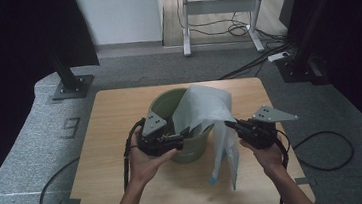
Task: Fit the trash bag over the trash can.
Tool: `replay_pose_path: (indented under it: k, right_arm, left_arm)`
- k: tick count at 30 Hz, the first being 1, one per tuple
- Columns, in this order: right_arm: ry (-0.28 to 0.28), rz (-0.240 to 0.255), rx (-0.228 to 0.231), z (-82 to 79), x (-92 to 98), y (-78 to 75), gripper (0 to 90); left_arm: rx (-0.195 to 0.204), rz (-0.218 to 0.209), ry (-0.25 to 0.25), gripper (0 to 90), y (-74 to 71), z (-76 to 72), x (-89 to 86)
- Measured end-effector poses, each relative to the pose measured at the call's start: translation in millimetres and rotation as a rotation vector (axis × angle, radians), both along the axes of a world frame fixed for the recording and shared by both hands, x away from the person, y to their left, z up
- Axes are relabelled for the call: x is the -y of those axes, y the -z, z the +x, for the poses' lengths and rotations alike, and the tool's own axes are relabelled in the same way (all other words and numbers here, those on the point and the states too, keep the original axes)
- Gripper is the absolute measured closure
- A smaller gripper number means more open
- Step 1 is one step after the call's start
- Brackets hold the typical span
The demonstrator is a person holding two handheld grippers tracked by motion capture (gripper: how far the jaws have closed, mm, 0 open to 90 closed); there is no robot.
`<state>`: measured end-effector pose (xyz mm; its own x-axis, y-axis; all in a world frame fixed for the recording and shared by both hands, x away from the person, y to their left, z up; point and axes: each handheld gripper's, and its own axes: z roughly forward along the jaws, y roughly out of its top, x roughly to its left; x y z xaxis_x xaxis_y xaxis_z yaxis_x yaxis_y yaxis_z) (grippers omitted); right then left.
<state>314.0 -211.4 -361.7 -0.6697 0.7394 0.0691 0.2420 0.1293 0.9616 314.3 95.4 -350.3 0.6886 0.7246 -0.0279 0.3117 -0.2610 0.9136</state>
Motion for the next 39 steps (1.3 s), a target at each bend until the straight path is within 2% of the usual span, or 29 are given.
replay_pose_path:
  k: [8, 12, 14, 19, 22, 24, 26, 28, 31, 35, 39]
  right_arm:
    - [0.000, -0.008, -0.003, 2.3, -6.1, 1.6, 88.5]
    - [-0.007, -0.006, -0.006, 2.5, -9.0, 2.7, 88.5]
    - [-0.011, -0.005, -0.006, 2.2, -9.8, 4.1, 88.5]
    - [-0.025, -0.001, -0.015, 1.9, -12.2, 15.7, 85.2]
    - [-0.002, -0.005, -0.004, -3.7, -15.3, 27.3, 75.8]
    - [0.048, -0.019, 0.032, -14.1, -20.4, 36.9, 59.8]
    - [0.094, -0.024, 0.044, -23.0, -25.0, 44.9, 51.9]
    - [0.117, -0.017, 0.033, -32.1, -29.9, 55.4, 45.3]
    - [0.131, -0.031, -0.001, -41.2, -37.7, 73.5, 38.5]
    - [0.139, -0.045, -0.042, -43.4, -46.2, 91.4, 30.5]
    - [0.164, -0.025, -0.064, -41.7, -57.3, 103.4, 24.6]
  left_arm:
    - [0.010, 0.023, 0.040, 24.7, -2.2, 2.0, 19.9]
    - [0.000, 0.023, 0.044, 29.5, -2.4, 7.2, 30.3]
    - [-0.012, 0.026, 0.050, 36.3, -2.1, 9.5, 35.1]
    - [-0.046, 0.020, 0.067, 63.7, 2.1, 17.0, 41.0]
    - [-0.090, 0.000, 0.091, 76.3, 4.4, 20.4, 41.1]
    - [-0.097, 0.000, 0.092, 82.2, 5.5, 21.0, 41.9]
    - [-0.096, -0.001, 0.087, 84.0, 6.3, 21.3, 42.0]
    - [-0.095, -0.005, 0.078, 84.8, 7.0, 21.5, 42.6]
    - [-0.091, -0.006, 0.072, 85.2, 7.0, 20.6, 43.8]
    - [-0.091, -0.014, 0.070, 85.3, 6.8, 20.5, 43.4]
    - [-0.098, -0.025, 0.066, 84.5, 7.9, 20.7, 42.9]
